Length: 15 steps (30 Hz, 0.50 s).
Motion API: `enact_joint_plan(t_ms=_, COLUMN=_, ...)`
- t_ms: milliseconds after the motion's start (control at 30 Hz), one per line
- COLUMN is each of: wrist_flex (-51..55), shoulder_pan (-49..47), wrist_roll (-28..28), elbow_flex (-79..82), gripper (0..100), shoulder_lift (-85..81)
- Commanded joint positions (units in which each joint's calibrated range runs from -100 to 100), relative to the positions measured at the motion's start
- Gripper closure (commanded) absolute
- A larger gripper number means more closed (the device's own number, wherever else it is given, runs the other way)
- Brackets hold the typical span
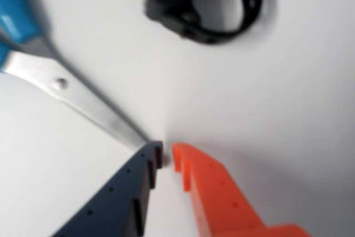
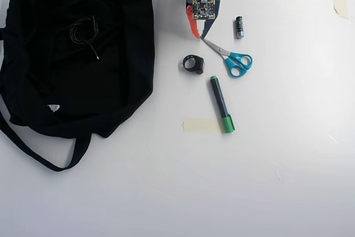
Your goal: Put the cable into the black bag
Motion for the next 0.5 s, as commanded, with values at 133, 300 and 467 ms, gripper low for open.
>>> enact_joint_plan(t_ms=133, wrist_flex=5.30, shoulder_pan=-0.58, wrist_roll=0.06, elbow_flex=4.42, gripper=98, shoulder_lift=-6.73)
enact_joint_plan(t_ms=300, wrist_flex=10.72, shoulder_pan=-0.65, wrist_roll=0.00, elbow_flex=4.25, gripper=98, shoulder_lift=-9.80)
enact_joint_plan(t_ms=467, wrist_flex=14.00, shoulder_pan=-0.65, wrist_roll=0.00, elbow_flex=4.16, gripper=98, shoulder_lift=-9.88)
